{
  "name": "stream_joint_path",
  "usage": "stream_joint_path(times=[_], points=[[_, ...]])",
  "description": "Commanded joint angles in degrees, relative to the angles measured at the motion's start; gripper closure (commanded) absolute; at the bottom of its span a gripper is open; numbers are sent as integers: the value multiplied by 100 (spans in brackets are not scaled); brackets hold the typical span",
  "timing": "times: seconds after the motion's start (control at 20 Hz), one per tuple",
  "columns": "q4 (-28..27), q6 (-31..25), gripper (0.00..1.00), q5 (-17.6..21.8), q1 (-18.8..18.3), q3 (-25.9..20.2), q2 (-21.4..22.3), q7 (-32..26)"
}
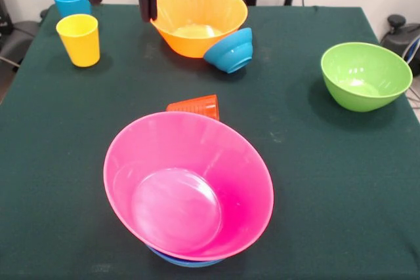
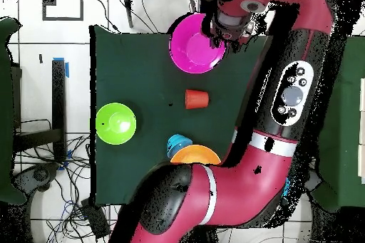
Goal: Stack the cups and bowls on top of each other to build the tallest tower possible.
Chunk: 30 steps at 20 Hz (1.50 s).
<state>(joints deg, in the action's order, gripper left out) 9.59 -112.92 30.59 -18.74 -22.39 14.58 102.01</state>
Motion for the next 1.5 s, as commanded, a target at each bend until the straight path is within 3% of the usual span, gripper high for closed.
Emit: stream_joint_path(times=[0.05, 0.25, 0.35, 0.45, 0.5, 0.55, 0.65, 1.05, 1.25, 1.5], points=[[797, 219, 0, 259, 99, -87, -66, -1333], [667, 260, 0, 309, 169, -215, -189, -1228], [1012, 449, 0, -21, 125, -108, -55, -1037], [1976, 853, 0, -605, 38, 165, 353, -592], [3057, 1367, 0, -986, -44, 402, 858, -425], [3718, 1762, 0, -1167, -87, 521, 1162, -312], [5409, 3132, 0, -1446, -198, 734, 1882, 45], [6905, 4554, 0, -1328, -243, 822, 2553, -246], [7965, 5459, 0, -1442, -322, 847, 3033, -107], [9089, 5818, 0, -1793, -395, 980, 3877, 108]])
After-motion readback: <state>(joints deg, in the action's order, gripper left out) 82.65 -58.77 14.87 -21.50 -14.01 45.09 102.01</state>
